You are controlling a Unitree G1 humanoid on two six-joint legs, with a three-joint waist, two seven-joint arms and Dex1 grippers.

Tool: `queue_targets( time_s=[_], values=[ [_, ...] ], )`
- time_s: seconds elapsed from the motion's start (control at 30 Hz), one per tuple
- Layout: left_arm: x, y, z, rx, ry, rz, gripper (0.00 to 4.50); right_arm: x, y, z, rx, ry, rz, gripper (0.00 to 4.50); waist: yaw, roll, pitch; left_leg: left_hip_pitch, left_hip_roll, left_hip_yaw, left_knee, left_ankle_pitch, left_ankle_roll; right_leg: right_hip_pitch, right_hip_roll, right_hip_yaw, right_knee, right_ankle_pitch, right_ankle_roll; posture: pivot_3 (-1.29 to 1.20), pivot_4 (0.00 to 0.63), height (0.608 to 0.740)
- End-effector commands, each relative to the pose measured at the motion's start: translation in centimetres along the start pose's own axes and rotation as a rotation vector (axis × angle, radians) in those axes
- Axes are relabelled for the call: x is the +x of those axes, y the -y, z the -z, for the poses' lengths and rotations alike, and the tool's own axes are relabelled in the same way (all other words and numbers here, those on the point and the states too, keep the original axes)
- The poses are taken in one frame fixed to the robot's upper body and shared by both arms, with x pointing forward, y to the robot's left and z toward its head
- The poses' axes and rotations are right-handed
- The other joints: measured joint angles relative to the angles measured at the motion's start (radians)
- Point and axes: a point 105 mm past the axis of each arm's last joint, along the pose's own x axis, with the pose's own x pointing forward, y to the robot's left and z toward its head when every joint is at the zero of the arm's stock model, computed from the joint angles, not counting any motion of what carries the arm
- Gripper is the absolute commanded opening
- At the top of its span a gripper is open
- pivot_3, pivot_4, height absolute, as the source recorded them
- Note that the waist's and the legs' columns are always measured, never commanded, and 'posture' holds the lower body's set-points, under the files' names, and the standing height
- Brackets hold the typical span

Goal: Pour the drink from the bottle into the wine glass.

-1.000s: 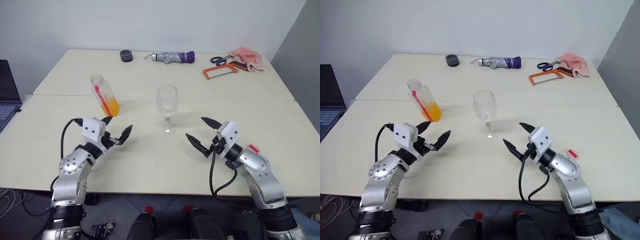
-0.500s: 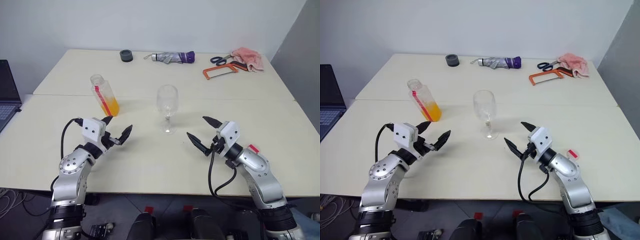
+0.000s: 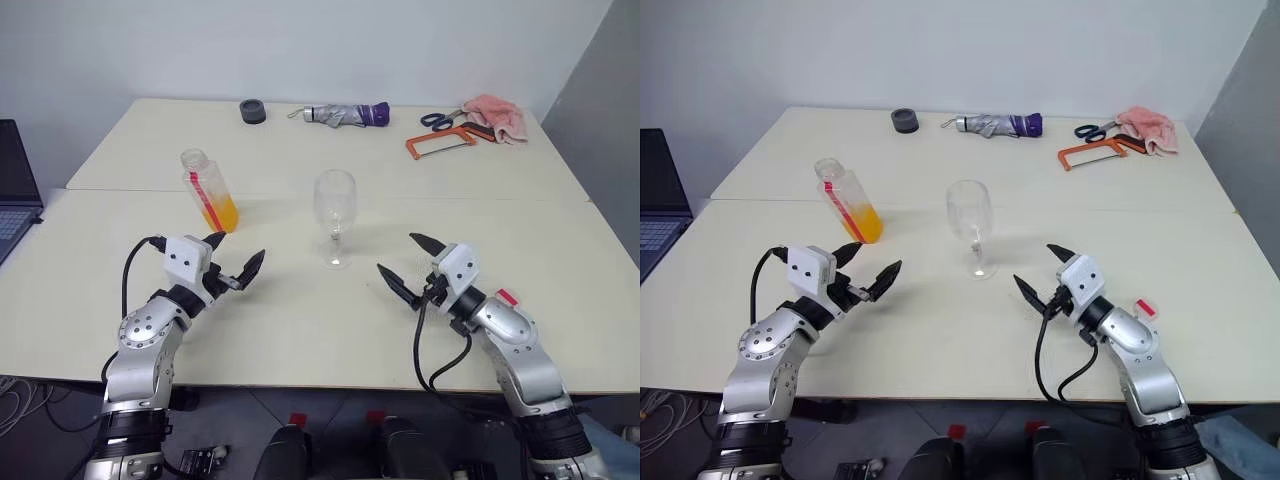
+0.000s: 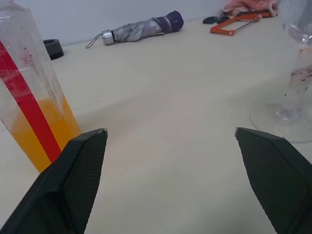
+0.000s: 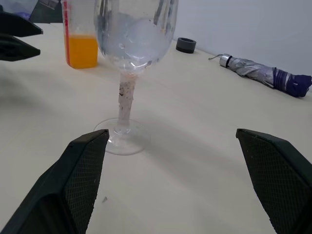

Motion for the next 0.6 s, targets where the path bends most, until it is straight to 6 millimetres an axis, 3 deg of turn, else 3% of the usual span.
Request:
queue_targets(
  time_s=[0.03, 0.3, 0.6],
  values=[
    [0.3, 0.1, -1.4, 0.024, 0.053, 0.014, 4.50, 0.1, 0.5, -1.3, -0.036, 0.052, 0.020, 4.45, 0.000, 0.000, 0.000, 0.000, 0.000, 0.000, 0.000, 0.000, 0.000, 0.000, 0.000, 0.000, 0.000, 0.000, 0.000, 0.00, 0.150, 0.740],
    [0.3, -0.1, -1.4, 0.021, 0.054, 0.003, 4.50, 0.1, 0.3, -1.6, -0.012, 0.074, 0.009, 4.45, 0.000, 0.000, 0.000, 0.000, 0.000, 0.000, 0.000, 0.000, 0.000, 0.000, 0.000, 0.000, 0.000, 0.000, 0.000, 0.00, 0.150, 0.740],
    [0.0, -1.7, -1.4, 0.025, 0.058, -0.107, 4.50, 0.2, -0.2, -2.1, 0.022, 0.100, -0.023, 4.45, 0.000, 0.000, 0.000, 0.000, 0.000, 0.000, 0.000, 0.000, 0.000, 0.000, 0.000, 0.000, 0.000, 0.000, 0.000, 0.00, 0.150, 0.740]
  ],
)
